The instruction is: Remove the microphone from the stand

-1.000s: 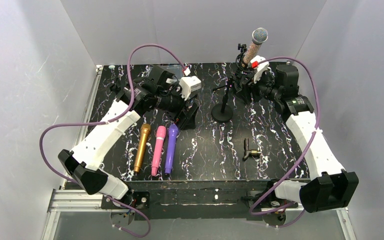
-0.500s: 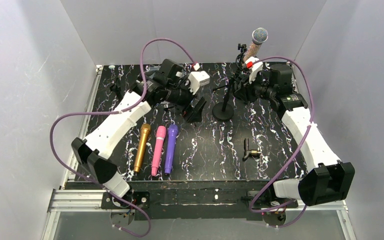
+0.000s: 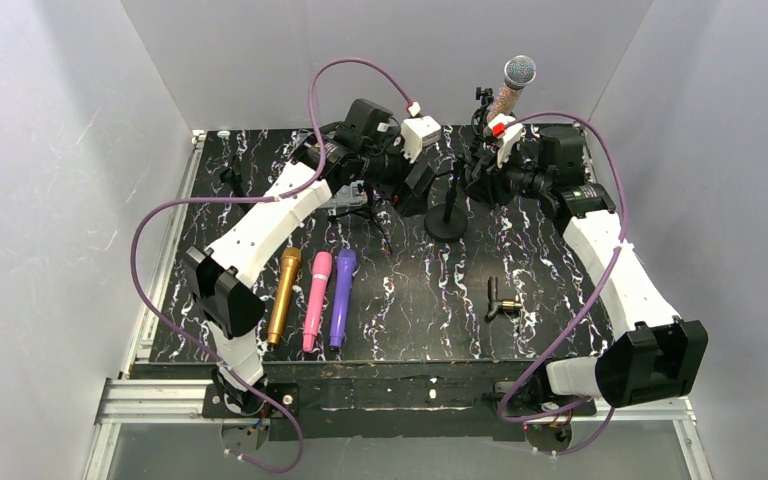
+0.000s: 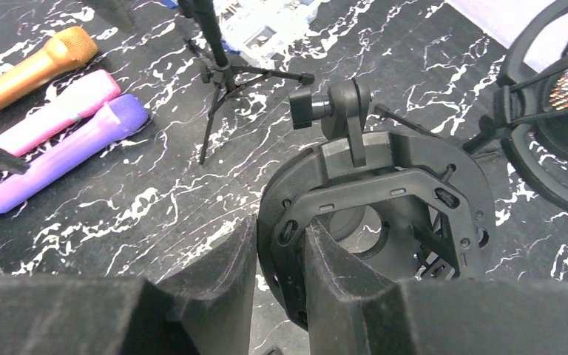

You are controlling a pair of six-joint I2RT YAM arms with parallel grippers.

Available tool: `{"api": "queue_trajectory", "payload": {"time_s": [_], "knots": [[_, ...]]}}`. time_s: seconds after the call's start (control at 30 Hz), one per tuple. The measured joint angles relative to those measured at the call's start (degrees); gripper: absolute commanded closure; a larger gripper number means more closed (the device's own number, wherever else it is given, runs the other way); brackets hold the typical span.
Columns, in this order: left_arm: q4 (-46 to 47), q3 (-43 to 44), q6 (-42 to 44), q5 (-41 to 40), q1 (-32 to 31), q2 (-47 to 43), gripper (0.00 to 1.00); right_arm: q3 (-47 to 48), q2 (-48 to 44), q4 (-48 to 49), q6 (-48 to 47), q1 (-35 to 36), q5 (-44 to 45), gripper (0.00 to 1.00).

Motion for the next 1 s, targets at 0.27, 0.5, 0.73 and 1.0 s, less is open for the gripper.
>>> {"api": "queue_trajectory", "payload": {"time_s": [0.27, 0.5, 0.73, 1.0], "knots": [[2.3, 3.5, 1.9, 1.7, 0.2, 0.7, 0.05, 2.6, -0.3, -6.9, -1.2, 0.0, -4.1, 0.99], [3.7, 7.1, 2.6, 6.2, 0.7, 2.3, 0.05, 4.3, -2.6, -14.1, -1.1, 0.0, -7.6, 0.99], [4.6, 7.0, 2.8, 11.4, 0.8, 2.8, 0.06, 4.6, -6.1, -17.6, 0.3, 0.1, -10.8, 0.99], [8.5, 2.5, 1.7, 24.1, 0.8, 2.7, 0.09, -2.0, -12.5, -17.6, -1.4, 0.1, -13.3, 0.99]]}}
